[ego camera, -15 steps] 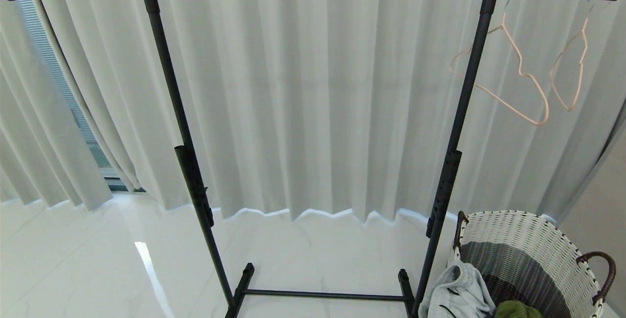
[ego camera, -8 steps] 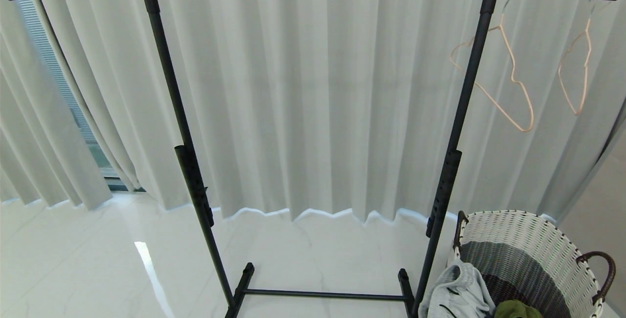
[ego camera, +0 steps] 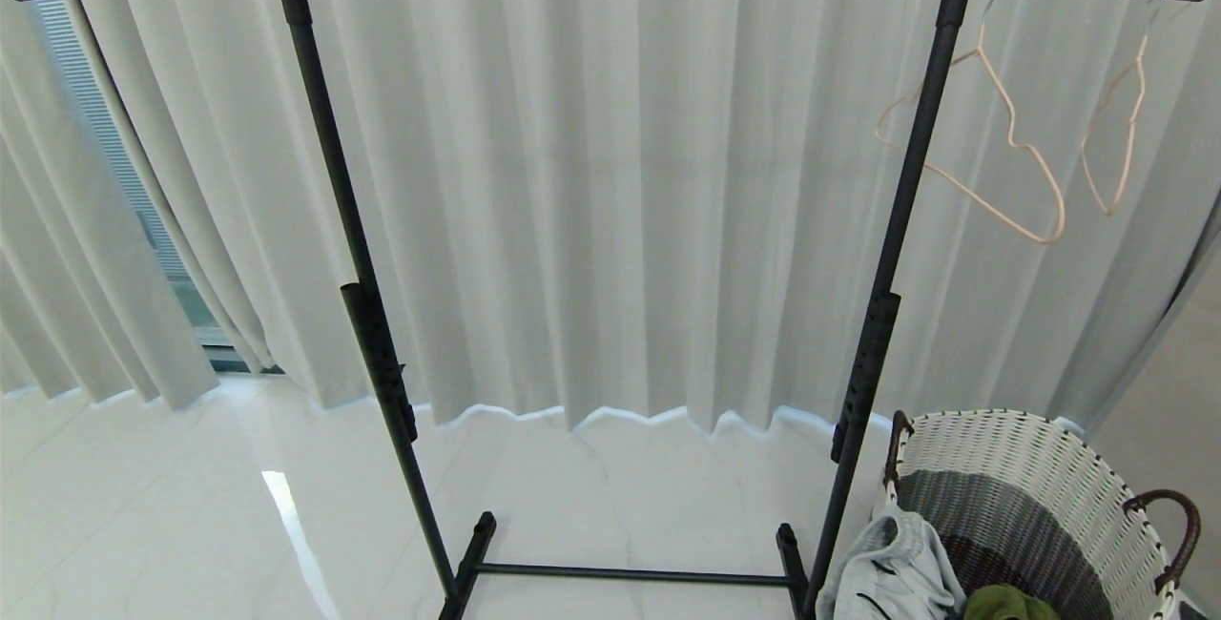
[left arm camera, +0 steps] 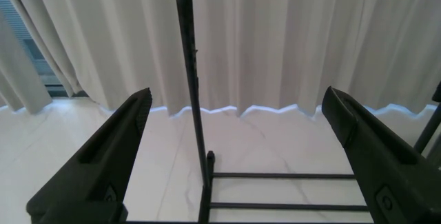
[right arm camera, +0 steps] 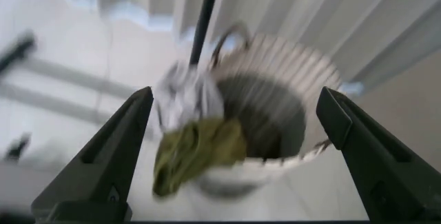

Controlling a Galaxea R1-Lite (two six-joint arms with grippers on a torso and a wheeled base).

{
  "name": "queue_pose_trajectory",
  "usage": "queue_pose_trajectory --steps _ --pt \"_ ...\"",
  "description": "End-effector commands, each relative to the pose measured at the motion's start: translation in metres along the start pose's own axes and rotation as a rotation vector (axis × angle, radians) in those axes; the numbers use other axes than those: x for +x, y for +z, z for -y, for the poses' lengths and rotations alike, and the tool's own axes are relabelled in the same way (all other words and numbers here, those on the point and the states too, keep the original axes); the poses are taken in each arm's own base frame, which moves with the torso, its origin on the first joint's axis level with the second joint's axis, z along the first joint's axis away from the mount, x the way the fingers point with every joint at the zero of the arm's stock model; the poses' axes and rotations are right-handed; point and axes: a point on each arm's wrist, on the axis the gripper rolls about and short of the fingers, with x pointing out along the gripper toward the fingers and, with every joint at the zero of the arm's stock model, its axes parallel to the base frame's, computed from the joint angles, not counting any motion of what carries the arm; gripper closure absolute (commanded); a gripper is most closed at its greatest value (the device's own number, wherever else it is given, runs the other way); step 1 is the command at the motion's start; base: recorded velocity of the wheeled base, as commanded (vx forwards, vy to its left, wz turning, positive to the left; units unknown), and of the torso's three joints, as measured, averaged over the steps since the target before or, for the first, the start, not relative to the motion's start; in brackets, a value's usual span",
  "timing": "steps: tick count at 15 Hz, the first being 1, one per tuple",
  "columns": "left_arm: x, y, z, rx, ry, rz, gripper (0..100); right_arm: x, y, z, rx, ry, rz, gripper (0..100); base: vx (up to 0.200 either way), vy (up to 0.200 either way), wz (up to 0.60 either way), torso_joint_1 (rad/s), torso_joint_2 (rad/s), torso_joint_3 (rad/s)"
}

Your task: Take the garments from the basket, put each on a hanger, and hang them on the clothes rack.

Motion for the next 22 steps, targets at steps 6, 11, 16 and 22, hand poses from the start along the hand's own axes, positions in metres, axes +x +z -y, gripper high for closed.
queue_pose_trajectory --steps 6,11,16,22 --pt "0.000 0.000 0.000 0.000 0.001 0.001 0 0.135 -0.026 -0.003 -0.269 0.130 -0.631 0 0.000 0.000 0.00 0.000 0.00 0.000" --pt "0.000 0.000 0.000 0.000 0.001 -0.001 0 0.166 -0.052 -0.007 -0.381 0.211 -0.758 0 0.000 0.000 0.00 0.000 0.00 0.000" --pt "0.000 0.000 0.000 0.000 0.001 -0.001 0 0.202 -0.075 -0.007 -0.420 0.106 -0.801 0 0.000 0.000 0.00 0.000 0.00 0.000" --pt "0.000 0.000 0.000 -0.002 0.001 -0.001 0 0.214 -0.085 -0.003 -0.444 0.005 -0.825 0 0.000 0.000 0.00 0.000 0.00 0.000"
